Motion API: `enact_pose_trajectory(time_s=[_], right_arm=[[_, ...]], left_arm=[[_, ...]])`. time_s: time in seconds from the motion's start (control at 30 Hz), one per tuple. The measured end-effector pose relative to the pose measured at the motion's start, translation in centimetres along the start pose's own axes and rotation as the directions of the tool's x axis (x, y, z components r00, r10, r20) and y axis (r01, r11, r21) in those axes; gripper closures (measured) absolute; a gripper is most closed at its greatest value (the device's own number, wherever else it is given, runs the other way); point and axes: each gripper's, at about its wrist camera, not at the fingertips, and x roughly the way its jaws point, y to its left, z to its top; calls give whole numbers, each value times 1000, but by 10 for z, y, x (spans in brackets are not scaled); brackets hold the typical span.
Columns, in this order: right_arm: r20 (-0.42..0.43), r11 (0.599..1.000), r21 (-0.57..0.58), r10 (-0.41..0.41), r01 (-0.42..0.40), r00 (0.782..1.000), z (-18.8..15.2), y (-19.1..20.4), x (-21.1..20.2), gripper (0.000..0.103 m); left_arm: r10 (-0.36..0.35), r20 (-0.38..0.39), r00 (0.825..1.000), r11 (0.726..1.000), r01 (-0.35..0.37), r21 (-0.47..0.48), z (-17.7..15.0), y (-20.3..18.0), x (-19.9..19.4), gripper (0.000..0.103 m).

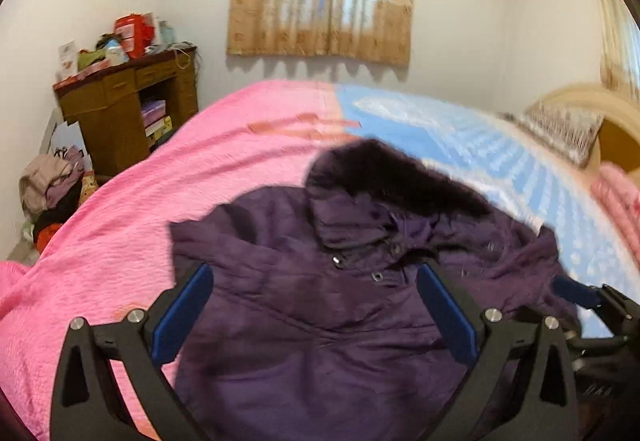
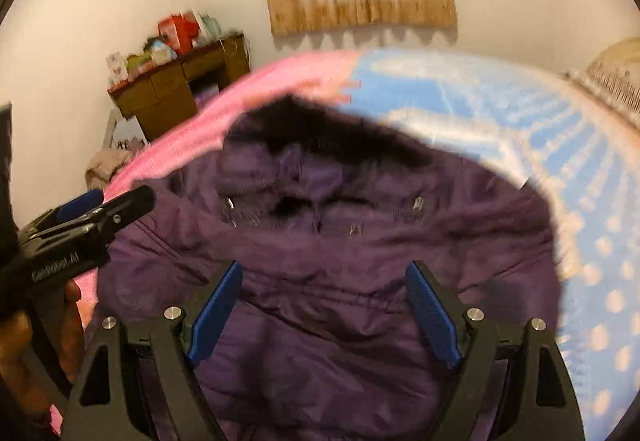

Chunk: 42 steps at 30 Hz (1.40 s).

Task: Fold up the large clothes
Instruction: 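Fold the sleeve across the jacket front and open the left gripper, then withdraw the left gripper from the folded sleeve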

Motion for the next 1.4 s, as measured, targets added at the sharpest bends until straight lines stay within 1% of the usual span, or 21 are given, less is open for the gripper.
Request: enact_pose_trajectory(time_s=[0.03, 0.07, 0.1, 0.13, 0.2, 0.23, 0.27, 0.33, 0.47, 0.6, 0.7, 0.8, 1.07, 1.4], right_arm=[[-9, 1000, -2, -14, 14, 1000, -5, -1, 6, 24], [-19, 1000, -3, -24, 24, 1000, -10, -5, 13, 26], [-33, 1000, 3, -24, 24, 999, -15, -10, 19, 27], [-48, 1000, 21, -3, 4, 999, -21, -16, 24, 27], [-53, 999, 35, 27, -25, 998, -23, -20, 26, 27], [-62, 999, 26, 22, -21, 998, -23, -18, 27, 27], [-71, 1000, 16, 18, -17, 997, -23, -17, 29, 27], [-91, 1000, 2, 6, -5, 996, -23, -15, 35, 27], [-104, 1000, -11, -6, 5, 995, -23, -12, 39, 26], [-110, 1000, -18, -18, 16, 994, -23, -11, 43, 26], [-119, 999, -38, -41, 37, 992, -23, -8, 45, 26], [-128, 997, -56, -64, 58, 990, -23, -4, 48, 25], [-137, 995, -70, -87, 78, 987, -22, -2, 53, 25], [-134, 993, -71, -103, 94, 986, -22, 1, 56, 24]], left_arm=[[15, -18, 1000, 1000, -15, 22, -3, -6, 12, 0], [52, -30, 998, 998, -51, 47, -10, -10, 24, 0], [83, -47, 995, 995, -80, 65, -17, -11, 31, 0], [100, -79, 992, 993, -94, 75, -25, -10, 44, 0], [90, -144, 986, 994, -80, 71, -33, -6, 60, 0], [84, -151, 985, 995, -75, 66, -32, -4, 61, 0], [97, -156, 983, 994, -86, 73, -31, -5, 62, 0], [138, -180, 974, 987, -120, 110, -33, -12, 68, 0], [130, -212, 969, 989, -111, 99, -34, -10, 73, 0], [139, -223, 965, 987, -117, 108, -34, -11, 76, 0], [117, -234, 965, 991, -99, 86, -34, -8, 76, 0], [129, -243, 961, 989, -108, 98, -35, -10, 78, 0], [113, -262, 958, 992, -94, 84, -35, -9, 83, 0], [116, -264, 958, 992, -96, 88, -35, -7, 83, 0]])
